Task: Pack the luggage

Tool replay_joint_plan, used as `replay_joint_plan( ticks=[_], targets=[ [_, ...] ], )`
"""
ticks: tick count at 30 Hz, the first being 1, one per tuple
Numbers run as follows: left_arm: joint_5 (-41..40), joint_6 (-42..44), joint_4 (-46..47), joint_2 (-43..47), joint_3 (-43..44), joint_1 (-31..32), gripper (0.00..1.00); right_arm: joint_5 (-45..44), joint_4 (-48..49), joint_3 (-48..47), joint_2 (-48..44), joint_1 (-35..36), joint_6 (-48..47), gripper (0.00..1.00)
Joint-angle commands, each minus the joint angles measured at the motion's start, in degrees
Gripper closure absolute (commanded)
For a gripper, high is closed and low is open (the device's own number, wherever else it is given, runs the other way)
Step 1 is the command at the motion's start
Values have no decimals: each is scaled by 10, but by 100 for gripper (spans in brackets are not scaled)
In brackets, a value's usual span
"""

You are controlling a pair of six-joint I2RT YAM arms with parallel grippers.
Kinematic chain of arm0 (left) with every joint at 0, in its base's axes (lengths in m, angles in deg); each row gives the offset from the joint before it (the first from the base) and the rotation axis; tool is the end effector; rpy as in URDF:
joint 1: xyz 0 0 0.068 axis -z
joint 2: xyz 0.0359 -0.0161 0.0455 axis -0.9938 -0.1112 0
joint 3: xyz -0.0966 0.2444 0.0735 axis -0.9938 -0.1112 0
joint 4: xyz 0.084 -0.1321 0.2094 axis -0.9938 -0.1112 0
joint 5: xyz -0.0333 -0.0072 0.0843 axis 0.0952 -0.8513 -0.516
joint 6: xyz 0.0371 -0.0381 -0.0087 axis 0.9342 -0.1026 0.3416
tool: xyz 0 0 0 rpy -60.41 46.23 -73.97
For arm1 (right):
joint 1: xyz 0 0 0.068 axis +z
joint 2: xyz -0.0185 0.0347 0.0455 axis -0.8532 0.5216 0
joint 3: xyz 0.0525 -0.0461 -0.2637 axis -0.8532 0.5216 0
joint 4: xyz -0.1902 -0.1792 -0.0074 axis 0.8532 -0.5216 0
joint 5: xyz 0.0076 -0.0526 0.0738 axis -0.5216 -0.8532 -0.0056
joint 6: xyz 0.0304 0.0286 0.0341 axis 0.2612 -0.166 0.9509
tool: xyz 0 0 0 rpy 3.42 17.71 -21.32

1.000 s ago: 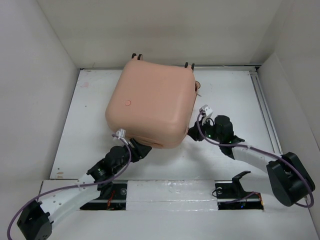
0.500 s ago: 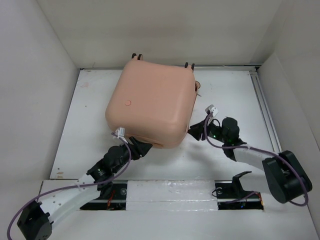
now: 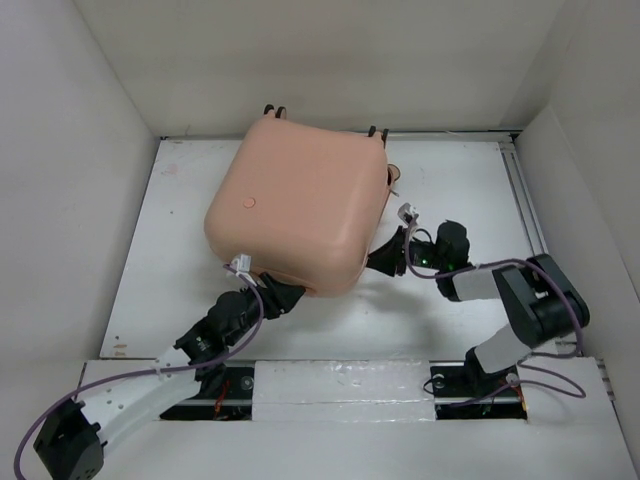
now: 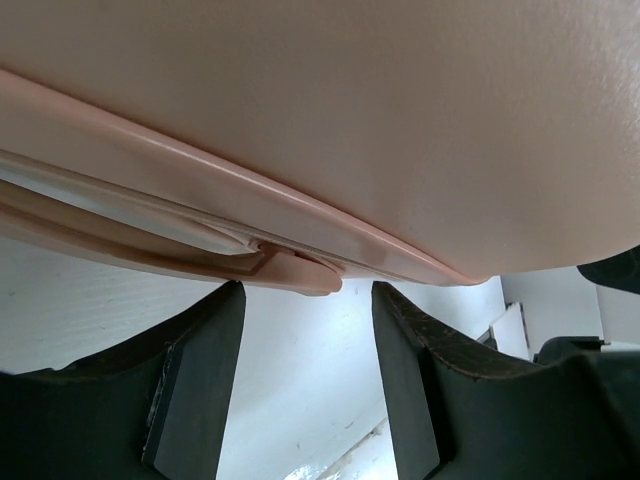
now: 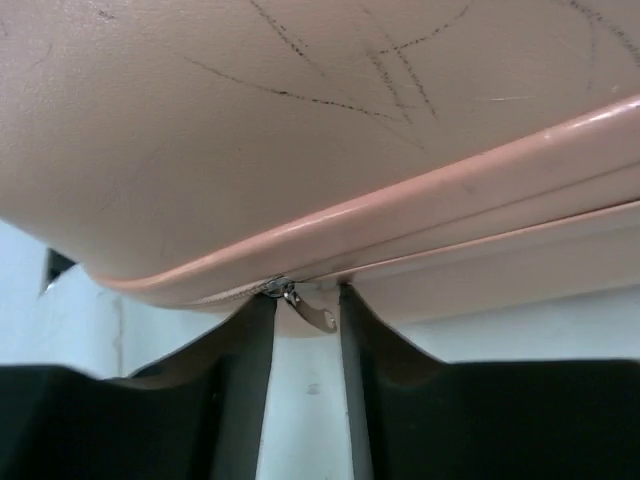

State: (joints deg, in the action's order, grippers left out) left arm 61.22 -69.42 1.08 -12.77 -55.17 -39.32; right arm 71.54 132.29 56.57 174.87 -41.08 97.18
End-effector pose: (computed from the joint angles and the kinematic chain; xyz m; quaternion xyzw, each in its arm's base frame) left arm 0.1054 -0.0984 0.1746 -0.0842 0.7494 -0.4675 0.4613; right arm 0.2445 0.1069 0.1701 -0.2974 0.6761 0.4976 0.4547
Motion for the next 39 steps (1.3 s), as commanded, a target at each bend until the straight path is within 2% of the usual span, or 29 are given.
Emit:
replay_joint_plan(
  ticks=[1,2,3,5,11,15,18,19,20,23,30,32,34,36,39],
  targets=[
    [-10,12,26,-9,-24,3,51,83,201,-46,57,4,87,72],
    [-10,12,26,-9,-24,3,52,83,265,-40,68,4,98,80],
    [-10,12,32,-9,-24,3,52,83,289,-33,79,4,111,92],
    [-10,12,32,-14,-24,3,57,76,319,-26,101,4,126,100],
    [-20,12,51,-38,-18,3,66,40,346,13,103,4,144,100],
    [-26,24,96,-69,-6,3,68,-20,269,56,38,24,114,100],
    [-38,32,119,-119,15,3,69,-116,50,55,-53,84,23,100],
    [-38,37,139,-133,21,3,69,-153,-71,49,-77,111,4,100],
    [-38,37,148,-147,32,3,69,-229,-114,44,-98,166,-7,100],
    [-38,37,189,-197,43,3,69,-310,-186,49,-162,236,1,100],
    [-38,63,221,-290,110,3,71,-472,-296,71,-256,366,51,100],
    [-38,69,227,-309,123,3,71,-496,-314,71,-267,383,71,100],
    [-38,69,243,-321,130,3,71,-496,-291,71,-267,407,84,100],
    [-32,69,256,-344,143,3,71,-503,-272,63,-231,428,97,100],
    [-8,69,278,-379,159,3,73,-566,-243,8,-146,476,133,100]
  ],
)
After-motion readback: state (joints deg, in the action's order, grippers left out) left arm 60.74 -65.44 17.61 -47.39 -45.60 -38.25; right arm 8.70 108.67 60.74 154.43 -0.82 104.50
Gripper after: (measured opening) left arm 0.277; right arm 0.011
